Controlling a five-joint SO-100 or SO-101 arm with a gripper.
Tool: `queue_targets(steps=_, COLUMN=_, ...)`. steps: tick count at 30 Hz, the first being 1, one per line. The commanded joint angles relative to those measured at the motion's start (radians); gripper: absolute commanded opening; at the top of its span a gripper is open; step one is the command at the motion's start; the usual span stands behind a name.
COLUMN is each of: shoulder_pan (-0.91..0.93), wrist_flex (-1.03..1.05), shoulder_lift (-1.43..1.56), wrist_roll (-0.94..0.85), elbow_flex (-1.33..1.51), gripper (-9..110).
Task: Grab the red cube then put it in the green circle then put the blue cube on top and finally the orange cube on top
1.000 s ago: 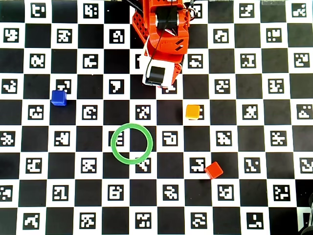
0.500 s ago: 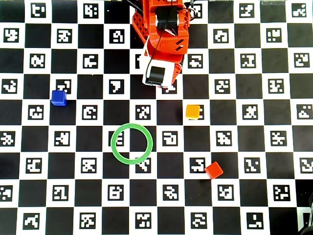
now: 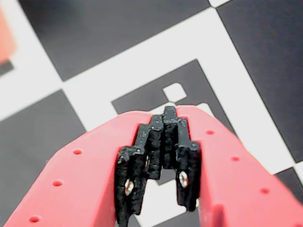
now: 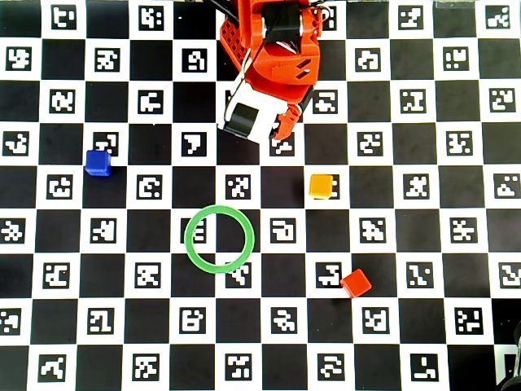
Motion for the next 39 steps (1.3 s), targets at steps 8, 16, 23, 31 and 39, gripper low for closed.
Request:
queue_targets(steps=8, shoulder_pan=-0.101, wrist_flex=0.124, shoulder_lift=-0.42, wrist_roll=0.265, elbow_flex=-0.649, gripper=-5)
queue_targets(steps=16, shoulder_pan=-0.213, wrist_flex=0.293, shoulder_lift=-0.83, wrist_roll=0.549, elbow_flex=-1.1, gripper=10)
queue_targets(steps=23, shoulder_pan=-0.25, wrist_flex=0.439, shoulder_lift=-1.164, wrist_roll=0.709, elbow_flex=-1.466, gripper=26)
queue_targets(steps=31, shoulder_pan=-0.284, wrist_flex=0.472, shoulder_lift=-1.411, wrist_roll=0.859, elbow_flex=-1.735, gripper=37)
queue_targets(steps=39, shoulder_pan=-0.321, wrist_flex=0.488, shoulder_lift=-1.666, wrist_roll=0.887, elbow_flex=-1.954, gripper=42)
